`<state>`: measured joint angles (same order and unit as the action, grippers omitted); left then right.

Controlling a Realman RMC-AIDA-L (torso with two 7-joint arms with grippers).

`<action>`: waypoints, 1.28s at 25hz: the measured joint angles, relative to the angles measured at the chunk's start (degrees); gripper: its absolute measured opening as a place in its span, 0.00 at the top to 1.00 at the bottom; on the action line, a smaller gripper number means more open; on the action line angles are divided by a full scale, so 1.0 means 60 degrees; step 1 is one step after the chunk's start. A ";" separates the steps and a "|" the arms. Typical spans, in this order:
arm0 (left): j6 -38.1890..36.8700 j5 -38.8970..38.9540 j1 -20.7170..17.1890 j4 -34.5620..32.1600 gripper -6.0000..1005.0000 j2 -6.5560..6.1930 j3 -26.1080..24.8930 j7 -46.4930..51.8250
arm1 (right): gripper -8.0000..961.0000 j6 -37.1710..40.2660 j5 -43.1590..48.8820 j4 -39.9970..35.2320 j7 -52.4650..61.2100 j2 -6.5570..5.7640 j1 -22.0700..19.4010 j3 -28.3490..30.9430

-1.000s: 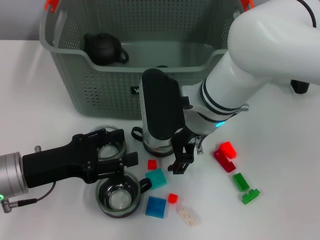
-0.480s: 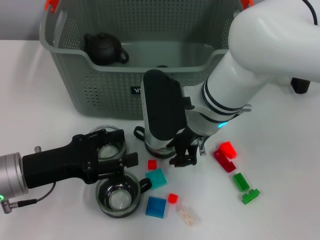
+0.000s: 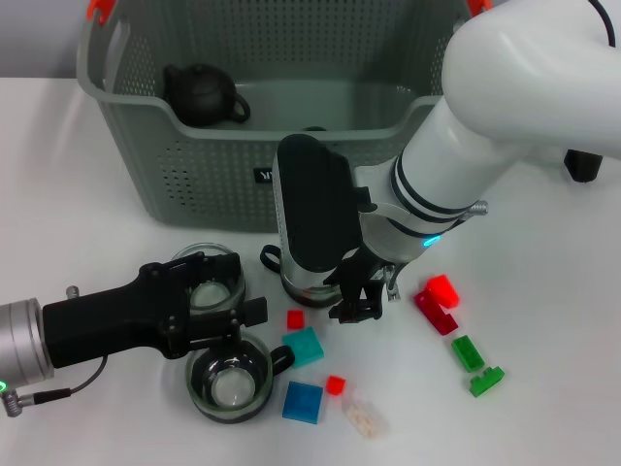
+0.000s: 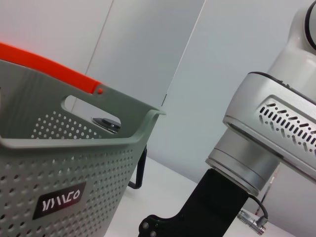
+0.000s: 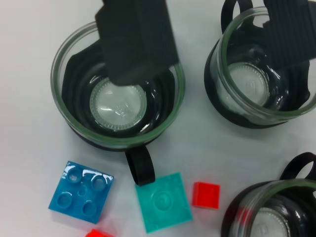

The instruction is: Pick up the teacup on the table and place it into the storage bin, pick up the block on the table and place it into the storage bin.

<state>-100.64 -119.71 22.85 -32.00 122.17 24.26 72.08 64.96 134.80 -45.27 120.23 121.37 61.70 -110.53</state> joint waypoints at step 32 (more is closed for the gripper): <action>-0.0001 0.0000 -0.0028 -0.0018 0.18 -0.0001 0.0001 -0.0016 | 0.93 0.1121 -0.0092 -0.0337 0.0000 -0.0062 0.0040 0.0422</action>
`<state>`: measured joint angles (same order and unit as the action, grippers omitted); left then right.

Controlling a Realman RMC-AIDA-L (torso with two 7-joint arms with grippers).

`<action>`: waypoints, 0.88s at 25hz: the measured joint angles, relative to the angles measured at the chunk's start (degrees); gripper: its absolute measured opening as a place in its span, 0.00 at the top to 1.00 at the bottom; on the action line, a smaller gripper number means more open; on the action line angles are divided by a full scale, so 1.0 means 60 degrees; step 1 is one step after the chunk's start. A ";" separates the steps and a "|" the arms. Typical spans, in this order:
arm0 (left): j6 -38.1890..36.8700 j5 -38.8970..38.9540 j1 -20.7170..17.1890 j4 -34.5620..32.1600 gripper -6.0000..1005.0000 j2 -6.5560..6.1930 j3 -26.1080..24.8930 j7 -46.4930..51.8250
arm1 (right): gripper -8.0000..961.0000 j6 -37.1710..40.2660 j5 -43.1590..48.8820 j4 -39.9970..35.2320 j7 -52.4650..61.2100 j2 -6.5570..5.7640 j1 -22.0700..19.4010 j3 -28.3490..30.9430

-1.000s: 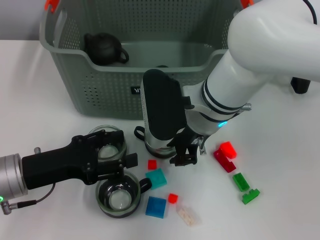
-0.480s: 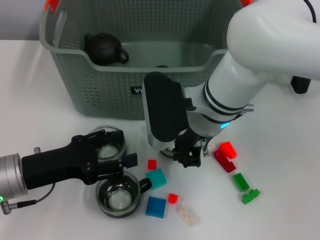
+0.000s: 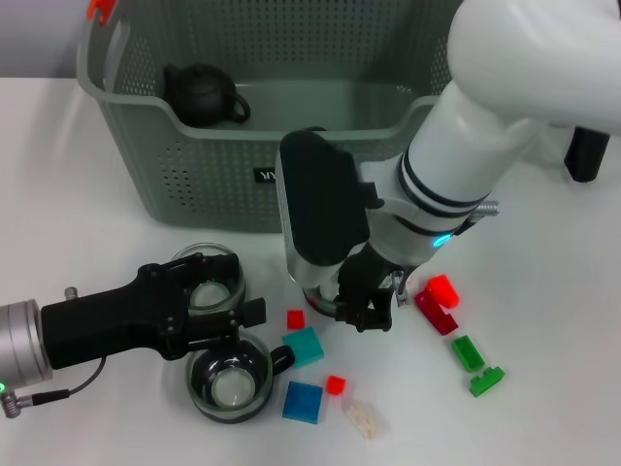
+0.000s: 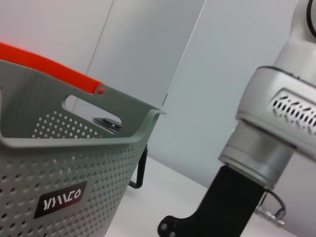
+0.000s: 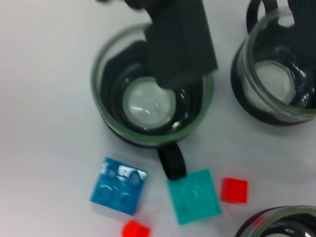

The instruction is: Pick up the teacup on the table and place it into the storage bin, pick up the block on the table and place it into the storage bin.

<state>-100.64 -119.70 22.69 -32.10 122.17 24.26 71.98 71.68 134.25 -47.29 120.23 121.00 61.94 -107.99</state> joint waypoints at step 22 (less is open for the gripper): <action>-0.0399 -0.0074 -0.0032 -0.0092 0.18 -0.0044 -0.0404 -0.0015 | 0.93 0.5372 0.0622 -0.3885 -0.0189 -0.0370 -0.0159 0.6737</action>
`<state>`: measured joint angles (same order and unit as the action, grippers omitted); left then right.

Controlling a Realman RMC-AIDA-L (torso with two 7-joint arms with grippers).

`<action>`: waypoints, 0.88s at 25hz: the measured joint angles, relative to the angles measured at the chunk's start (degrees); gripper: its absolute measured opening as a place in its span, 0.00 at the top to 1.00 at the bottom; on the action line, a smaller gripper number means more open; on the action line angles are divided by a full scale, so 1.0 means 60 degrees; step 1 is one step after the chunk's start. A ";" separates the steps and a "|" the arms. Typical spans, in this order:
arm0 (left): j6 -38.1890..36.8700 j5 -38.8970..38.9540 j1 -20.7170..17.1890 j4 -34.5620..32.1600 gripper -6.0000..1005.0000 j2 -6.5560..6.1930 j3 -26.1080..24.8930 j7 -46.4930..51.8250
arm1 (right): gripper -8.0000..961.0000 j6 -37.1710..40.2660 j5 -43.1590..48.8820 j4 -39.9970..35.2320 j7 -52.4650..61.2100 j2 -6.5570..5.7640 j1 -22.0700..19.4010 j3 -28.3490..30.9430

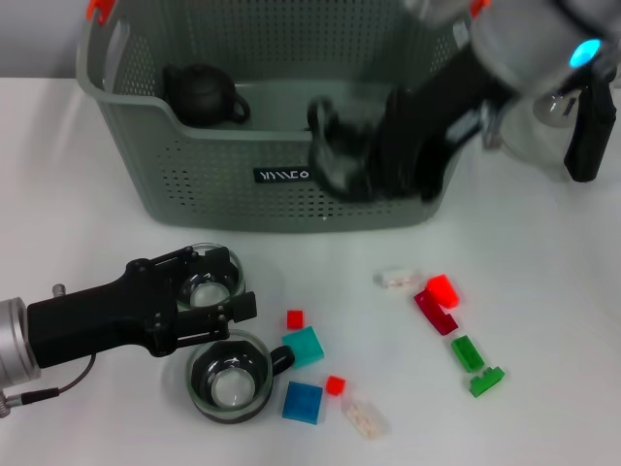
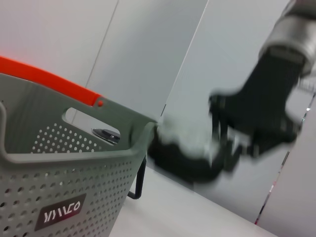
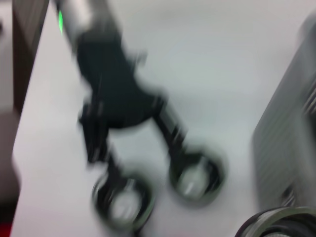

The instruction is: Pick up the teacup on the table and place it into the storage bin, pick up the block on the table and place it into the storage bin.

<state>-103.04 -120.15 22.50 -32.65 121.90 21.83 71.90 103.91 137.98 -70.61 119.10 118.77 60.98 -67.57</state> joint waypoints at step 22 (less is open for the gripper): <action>-0.1250 -0.0800 0.0170 -0.0497 0.18 -0.0044 0.0354 -0.0044 | 0.93 -0.6150 0.0048 0.4917 0.0402 -0.0949 0.1046 0.1989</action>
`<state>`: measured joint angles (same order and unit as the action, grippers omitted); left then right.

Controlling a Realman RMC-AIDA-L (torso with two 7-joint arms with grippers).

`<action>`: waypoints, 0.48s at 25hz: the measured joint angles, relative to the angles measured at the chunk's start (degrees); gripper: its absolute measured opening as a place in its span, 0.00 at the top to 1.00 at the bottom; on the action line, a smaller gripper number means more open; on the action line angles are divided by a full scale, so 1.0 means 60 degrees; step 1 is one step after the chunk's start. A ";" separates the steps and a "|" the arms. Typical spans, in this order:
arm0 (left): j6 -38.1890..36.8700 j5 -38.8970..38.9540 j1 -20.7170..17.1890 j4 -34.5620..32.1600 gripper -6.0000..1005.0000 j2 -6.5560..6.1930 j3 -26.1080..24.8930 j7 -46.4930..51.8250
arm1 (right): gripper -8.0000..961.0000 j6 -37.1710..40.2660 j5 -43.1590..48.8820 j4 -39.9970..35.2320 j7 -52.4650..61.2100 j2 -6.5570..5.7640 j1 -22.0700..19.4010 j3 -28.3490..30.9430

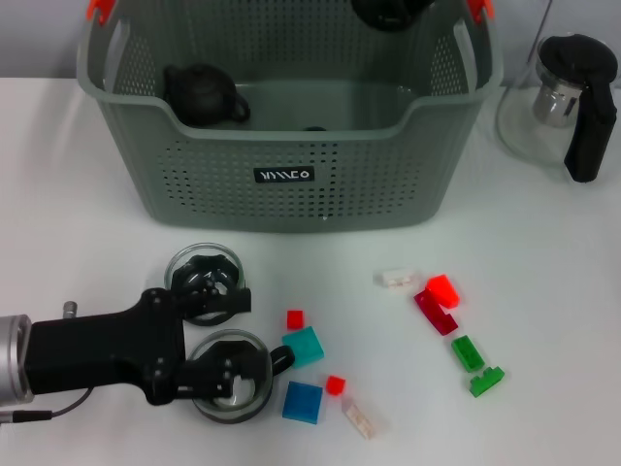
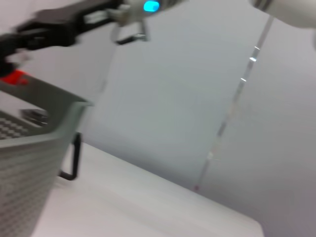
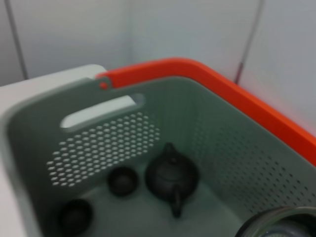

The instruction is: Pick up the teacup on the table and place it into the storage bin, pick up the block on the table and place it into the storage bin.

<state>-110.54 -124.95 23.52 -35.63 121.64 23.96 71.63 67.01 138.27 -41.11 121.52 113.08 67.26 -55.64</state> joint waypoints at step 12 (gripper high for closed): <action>-0.0059 -0.0222 0.0312 -0.0419 0.18 -0.0022 0.1123 -0.0132 | 0.93 -0.1872 0.0391 0.1456 0.1267 0.0165 0.0396 -0.0609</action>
<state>-110.89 -126.28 25.39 -38.15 121.50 30.69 70.83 55.78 140.61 -32.37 129.12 114.07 69.63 -59.29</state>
